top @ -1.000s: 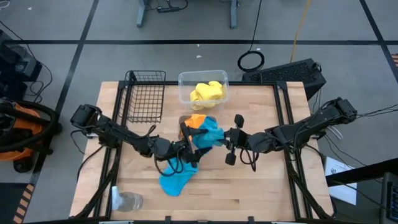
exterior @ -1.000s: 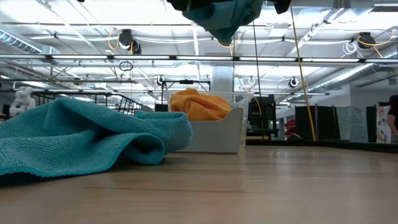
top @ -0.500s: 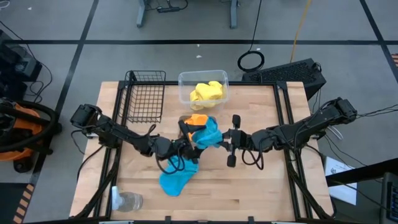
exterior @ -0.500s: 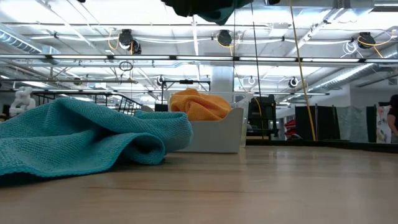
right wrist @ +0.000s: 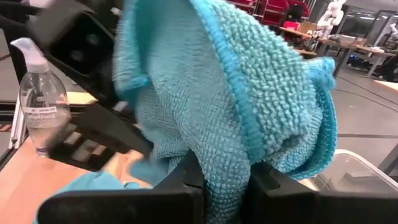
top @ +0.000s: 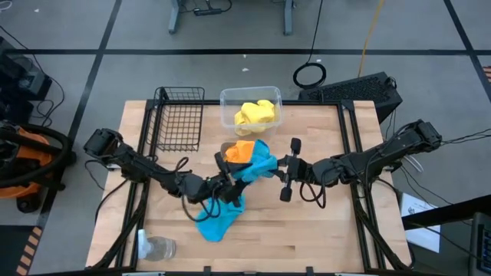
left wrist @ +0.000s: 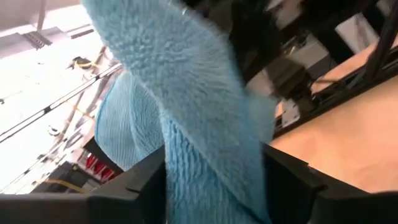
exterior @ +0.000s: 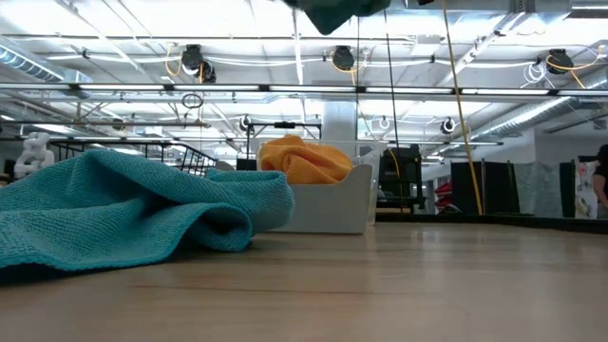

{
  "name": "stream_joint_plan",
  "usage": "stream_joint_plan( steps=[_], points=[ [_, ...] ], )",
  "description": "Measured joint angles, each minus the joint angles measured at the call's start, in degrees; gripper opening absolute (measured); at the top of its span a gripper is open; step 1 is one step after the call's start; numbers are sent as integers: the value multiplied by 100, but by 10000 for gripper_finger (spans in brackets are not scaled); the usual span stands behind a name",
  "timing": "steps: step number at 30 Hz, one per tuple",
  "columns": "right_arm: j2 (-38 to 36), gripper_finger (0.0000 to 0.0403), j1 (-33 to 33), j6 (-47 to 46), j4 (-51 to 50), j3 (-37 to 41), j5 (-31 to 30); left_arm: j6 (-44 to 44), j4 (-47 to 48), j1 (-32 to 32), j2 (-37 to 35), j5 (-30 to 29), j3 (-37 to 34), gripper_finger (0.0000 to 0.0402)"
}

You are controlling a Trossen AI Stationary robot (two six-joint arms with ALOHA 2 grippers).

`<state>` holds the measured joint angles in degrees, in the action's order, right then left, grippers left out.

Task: Sort microfiber towel by color & place in baskets
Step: Put the right blue microfiber cloth into the black wire basket

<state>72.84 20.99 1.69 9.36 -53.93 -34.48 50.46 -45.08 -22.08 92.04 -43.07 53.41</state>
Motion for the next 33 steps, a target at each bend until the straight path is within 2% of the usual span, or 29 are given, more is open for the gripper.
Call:
stream_joint_plan(
  steps=[3, 7, 10, 12, 14, 18, 21, 23, 28, 33],
  points=[
    [-44, 36, -4, 43, -61, 0, -21, 2, 18, -169, -97, -92, 0, 210],
    [-62, 36, -2, 53, -56, 0, -101, -17, 38, -358, -180, -785, 0, 215],
    [-59, 36, -2, 53, -135, 0, -434, 250, 50, -522, -180, -1370, 0, 235],
    [-59, 36, -9, 54, -185, 0, -724, 463, 48, -683, -180, -1406, 0, 252],
    [-59, 36, -47, 54, -224, 0, -917, 654, 87, -844, -180, -1184, 0, 265],
    [-59, 36, -130, 46, -226, 0, -907, 863, 116, -1047, -180, -404, 0, 275],
    [-59, 36, -185, -53, -226, 0, -866, 847, 229, -993, -174, 457, 0, 276],
    [-59, 36, -186, -126, -225, 0, -720, 854, 155, -834, -102, 822, 0, 276],
    [-59, 36, -180, -295, -198, 0, -98, 873, -368, -283, 117, 984, 0, 276],
    [-59, 36, -181, -297, -205, 0, -102, 870, -650, 150, 191, 490, 0, 276]
  ],
)
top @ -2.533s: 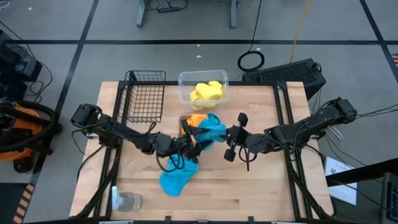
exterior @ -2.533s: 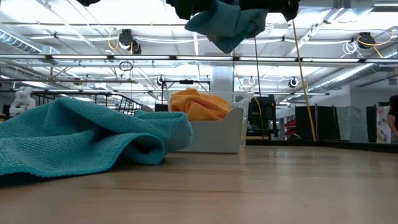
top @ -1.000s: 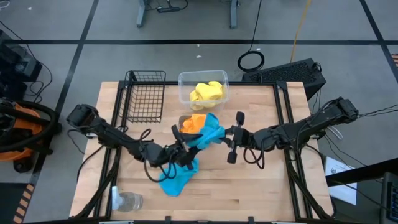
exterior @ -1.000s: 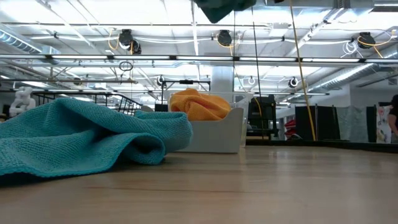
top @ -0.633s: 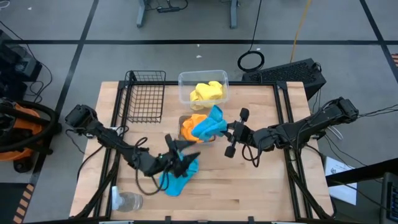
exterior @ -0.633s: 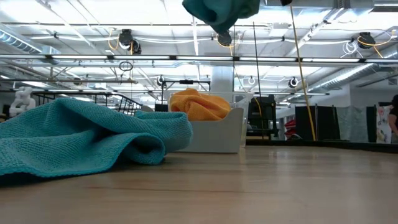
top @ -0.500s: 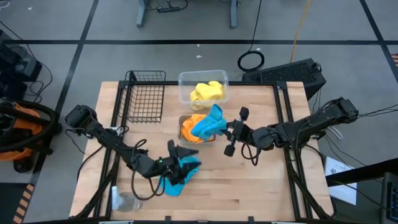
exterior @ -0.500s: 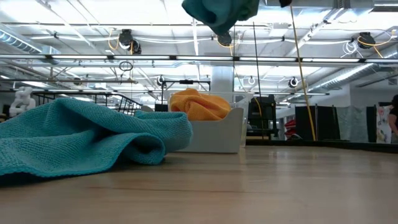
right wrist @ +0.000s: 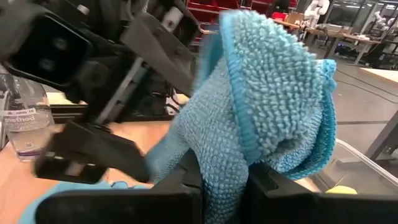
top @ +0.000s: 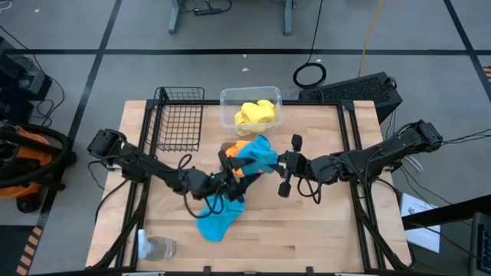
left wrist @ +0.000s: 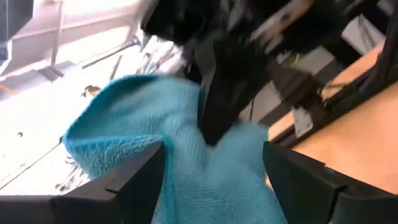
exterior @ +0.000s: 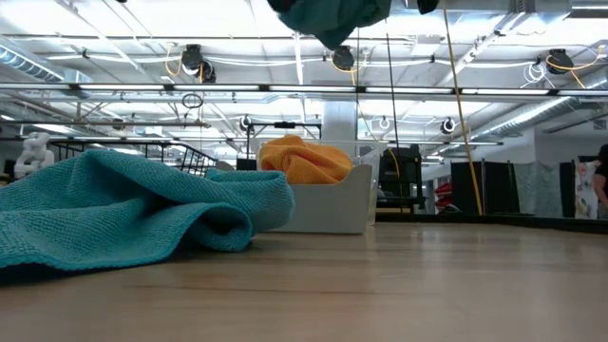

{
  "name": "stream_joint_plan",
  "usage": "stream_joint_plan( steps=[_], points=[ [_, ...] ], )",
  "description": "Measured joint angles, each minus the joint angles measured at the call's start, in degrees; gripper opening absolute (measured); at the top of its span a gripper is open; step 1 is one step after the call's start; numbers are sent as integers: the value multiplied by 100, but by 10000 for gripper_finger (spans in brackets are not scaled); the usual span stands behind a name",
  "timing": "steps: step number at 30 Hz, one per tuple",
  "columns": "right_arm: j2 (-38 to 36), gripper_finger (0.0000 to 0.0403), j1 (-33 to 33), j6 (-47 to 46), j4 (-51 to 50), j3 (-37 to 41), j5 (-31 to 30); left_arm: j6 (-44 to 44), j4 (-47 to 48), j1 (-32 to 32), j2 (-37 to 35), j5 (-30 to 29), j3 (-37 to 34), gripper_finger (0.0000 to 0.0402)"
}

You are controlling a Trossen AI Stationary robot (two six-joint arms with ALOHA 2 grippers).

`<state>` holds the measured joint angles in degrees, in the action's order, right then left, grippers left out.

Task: Sort microfiber towel by color & place in baskets
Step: Put the right blue microfiber cloth into the black wire basket

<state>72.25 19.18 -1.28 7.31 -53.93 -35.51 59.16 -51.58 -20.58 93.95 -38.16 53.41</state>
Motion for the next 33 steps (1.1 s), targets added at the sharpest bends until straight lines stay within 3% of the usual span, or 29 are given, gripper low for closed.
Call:
stream_joint_plan(
  steps=[11, 15, 20, 27, 33],
  points=[
    [2, 36, 4, -83, 9, 0, 448, -330, 485, 293, 2, -234, 0, 276],
    [2, 36, 0, -85, 9, 0, 713, -323, 696, 313, 2, -217, 0, 259],
    [2, 36, 3, -108, 11, 0, 886, -292, 709, 326, 2, -119, 0, 185],
    [2, 64, 5, -261, -190, -2, 884, -182, 723, 319, 3, -64, 0, 21],
    [-94, 149, 9, -672, -980, -7, 857, -168, 735, 241, 7, -64, -2, 22]
  ],
)
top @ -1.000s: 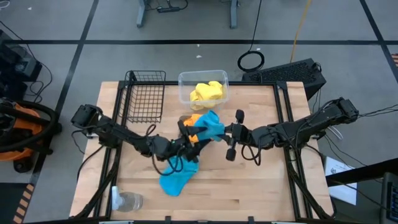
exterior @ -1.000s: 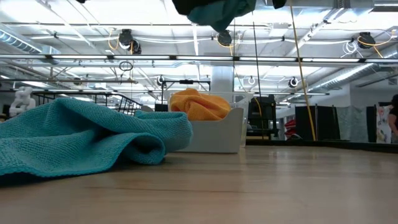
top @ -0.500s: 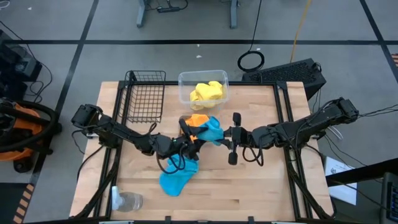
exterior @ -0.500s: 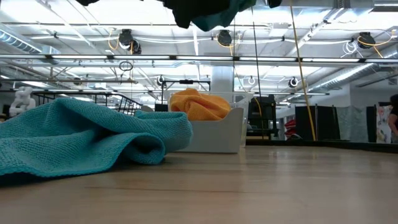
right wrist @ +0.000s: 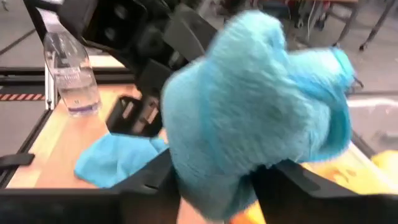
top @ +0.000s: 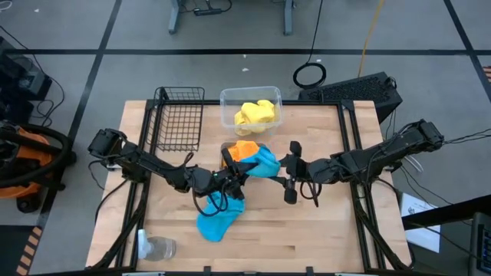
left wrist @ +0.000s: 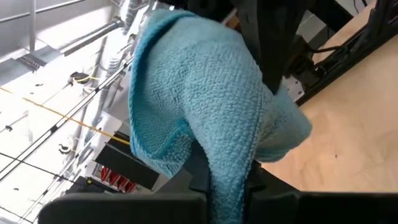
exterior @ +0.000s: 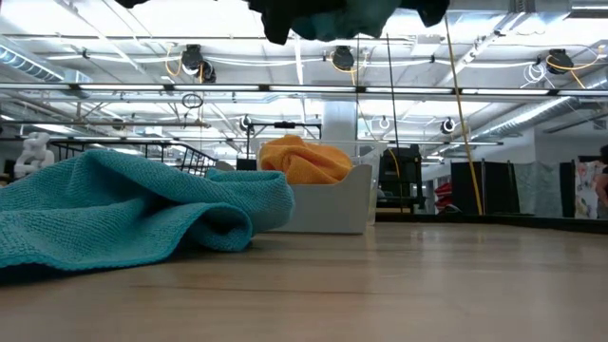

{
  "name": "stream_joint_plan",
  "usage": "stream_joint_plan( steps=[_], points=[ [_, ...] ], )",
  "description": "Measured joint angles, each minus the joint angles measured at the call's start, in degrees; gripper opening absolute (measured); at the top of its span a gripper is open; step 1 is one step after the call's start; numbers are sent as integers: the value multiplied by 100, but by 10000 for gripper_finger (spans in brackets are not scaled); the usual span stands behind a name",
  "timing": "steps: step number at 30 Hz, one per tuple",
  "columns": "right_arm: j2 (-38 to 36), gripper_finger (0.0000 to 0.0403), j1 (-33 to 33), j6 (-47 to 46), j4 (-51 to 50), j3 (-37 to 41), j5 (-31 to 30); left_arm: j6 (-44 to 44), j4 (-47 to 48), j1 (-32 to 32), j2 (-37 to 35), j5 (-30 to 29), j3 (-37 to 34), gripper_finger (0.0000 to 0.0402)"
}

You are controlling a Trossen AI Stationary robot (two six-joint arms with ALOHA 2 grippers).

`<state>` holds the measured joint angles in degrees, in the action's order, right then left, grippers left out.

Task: Sort microfiber towel by color & place in baskets
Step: Put the right blue microfiber cloth into the black wire basket

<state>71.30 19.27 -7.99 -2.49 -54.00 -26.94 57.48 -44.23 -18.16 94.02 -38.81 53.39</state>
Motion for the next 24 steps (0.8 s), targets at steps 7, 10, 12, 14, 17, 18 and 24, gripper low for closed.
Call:
stream_joint_plan(
  steps=[7, 10, 12, 14, 17, 18, 24],
  points=[
    [-393, 227, 0, -539, -1023, 0, -192, 6, -28, -60, 0, -368, 0, 13],
    [-564, 243, 2, -883, -1675, 0, -488, 12, -19, -58, -1, -723, 0, 12],
    [-645, 247, 18, -1192, -2116, 0, -671, 25, 36, -60, -32, -1066, 0, 12],
    [-681, 248, 63, -1509, -2505, 0, -757, 18, 200, -45, -142, -1386, 0, 12],
    [-682, 249, 213, -1922, -2909, 0, -756, -1, 642, 87, -425, -1707, 0, 11],
    [-679, 249, 283, -2064, -3014, 0, -754, -6, 851, 166, -545, -1877, 0, 11],
    [-590, 249, 830, -2546, -3155, 2, -878, -1037, 2910, 927, -1703, -2423, 0, 11]
  ],
)
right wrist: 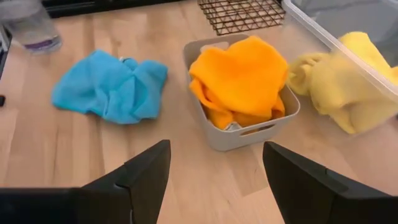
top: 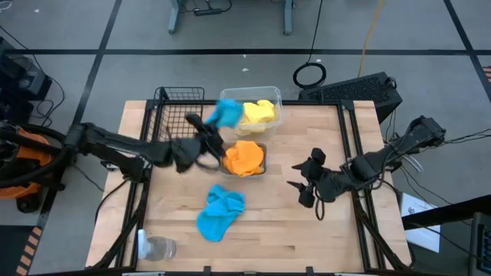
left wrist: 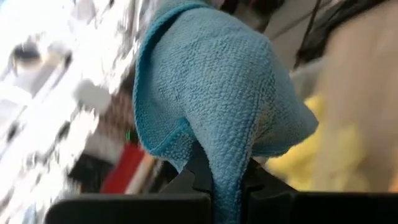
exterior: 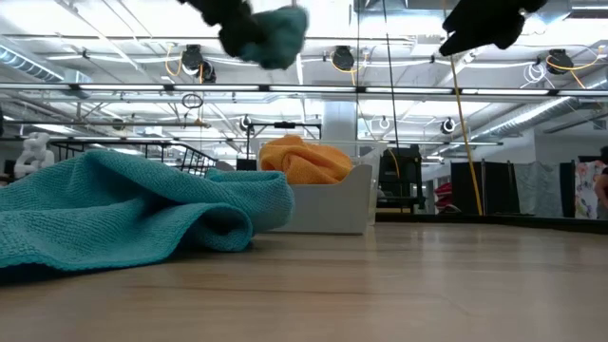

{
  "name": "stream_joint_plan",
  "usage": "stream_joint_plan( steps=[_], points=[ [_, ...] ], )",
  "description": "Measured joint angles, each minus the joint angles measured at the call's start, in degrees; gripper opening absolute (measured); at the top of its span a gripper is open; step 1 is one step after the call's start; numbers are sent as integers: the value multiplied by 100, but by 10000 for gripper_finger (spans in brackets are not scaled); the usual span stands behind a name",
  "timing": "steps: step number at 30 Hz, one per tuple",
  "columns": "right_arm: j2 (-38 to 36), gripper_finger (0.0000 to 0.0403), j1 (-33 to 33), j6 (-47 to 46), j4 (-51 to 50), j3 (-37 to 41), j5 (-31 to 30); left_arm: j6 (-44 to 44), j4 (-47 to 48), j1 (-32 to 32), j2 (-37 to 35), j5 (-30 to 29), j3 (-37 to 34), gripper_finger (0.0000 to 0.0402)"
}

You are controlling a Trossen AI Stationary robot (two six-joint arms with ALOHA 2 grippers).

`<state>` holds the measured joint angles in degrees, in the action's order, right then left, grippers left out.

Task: Sort microfiber towel by color & place in baskets
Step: Put the right blue microfiber cloth into the black wire basket

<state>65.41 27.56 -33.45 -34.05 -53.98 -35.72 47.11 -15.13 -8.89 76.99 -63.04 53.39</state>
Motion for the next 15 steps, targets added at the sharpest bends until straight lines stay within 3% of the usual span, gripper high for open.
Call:
stream_joint_plan(
  steps=[4, 8, 12, 15],
  points=[
    [94, 249, 402, -17, -19, 0, -404, -1593, 1835, 825, -859, 293, 0, 11],
    [118, 249, 690, -17, -21, 0, -788, -3352, 3479, 1881, -1421, 1510, 0, 11],
    [118, 249, 849, 5, -19, 0, -1256, -4629, 4557, 2925, -1505, 2816, 0, 11],
    [118, 249, 888, 19, -14, 0, -1426, -4980, 4978, 3475, -1379, 3219, 0, 11]
  ],
)
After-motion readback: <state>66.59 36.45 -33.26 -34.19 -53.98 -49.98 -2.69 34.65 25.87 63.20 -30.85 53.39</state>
